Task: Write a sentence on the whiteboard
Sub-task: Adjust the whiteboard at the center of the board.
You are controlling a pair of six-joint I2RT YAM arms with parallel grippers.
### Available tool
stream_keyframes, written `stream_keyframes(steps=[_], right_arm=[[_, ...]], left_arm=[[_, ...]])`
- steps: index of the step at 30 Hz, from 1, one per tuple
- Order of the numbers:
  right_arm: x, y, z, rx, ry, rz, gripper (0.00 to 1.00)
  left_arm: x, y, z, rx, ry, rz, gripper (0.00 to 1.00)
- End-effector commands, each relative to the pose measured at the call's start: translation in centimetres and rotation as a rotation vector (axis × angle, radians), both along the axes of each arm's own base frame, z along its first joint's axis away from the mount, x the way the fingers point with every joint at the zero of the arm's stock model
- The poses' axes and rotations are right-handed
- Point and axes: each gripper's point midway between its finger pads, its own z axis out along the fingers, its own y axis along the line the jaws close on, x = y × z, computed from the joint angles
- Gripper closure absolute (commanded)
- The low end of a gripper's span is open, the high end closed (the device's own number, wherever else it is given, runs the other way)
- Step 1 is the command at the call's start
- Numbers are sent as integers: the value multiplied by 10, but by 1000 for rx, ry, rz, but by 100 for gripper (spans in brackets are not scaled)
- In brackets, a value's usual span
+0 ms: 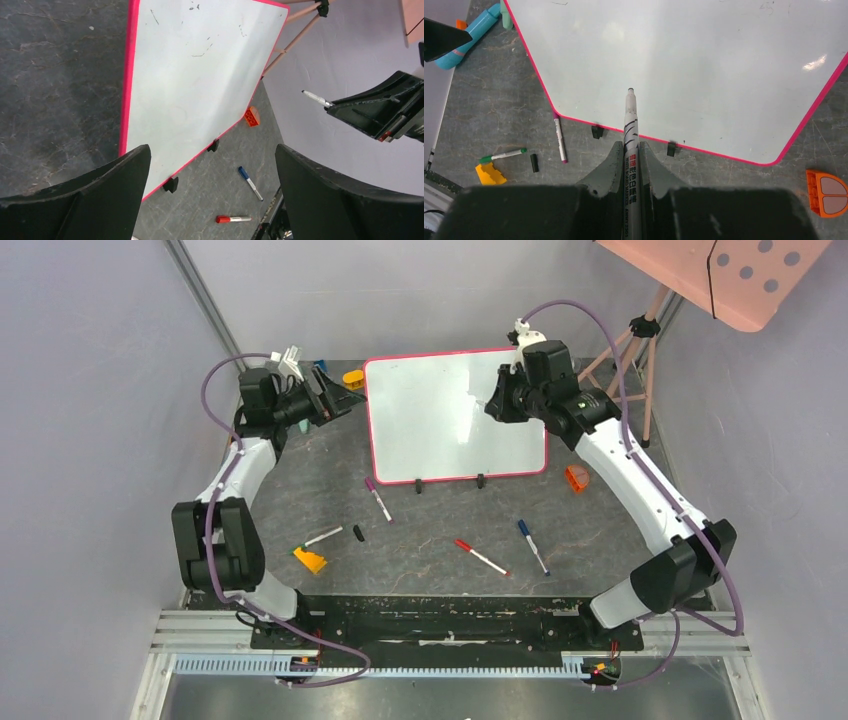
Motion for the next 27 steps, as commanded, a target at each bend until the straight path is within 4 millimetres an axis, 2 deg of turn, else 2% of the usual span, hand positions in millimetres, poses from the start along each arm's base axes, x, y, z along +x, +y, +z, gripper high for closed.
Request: stream_keyframes(steps=[1, 5, 8, 14, 20, 27], right_arm=[[17, 1, 15, 2, -57, -6, 100], [23, 3, 14, -2, -56, -5, 100], [27, 5, 14, 4, -55, -8, 100], [36, 10, 19, 23, -68, -9, 100], [39, 11, 24, 32, -78, -16, 100], [40, 9, 21, 25, -76, -13, 100]], left_arm=[[10, -2, 24, 47, -209, -89, 0], [27, -1, 3, 62, -150, -118, 0], [40, -4, -6, 28, -124, -162, 0], [54, -2, -11, 38, -172, -169, 0], [48, 3, -27, 96, -166, -145, 0], [28, -5, -49, 42, -91, -222, 0]])
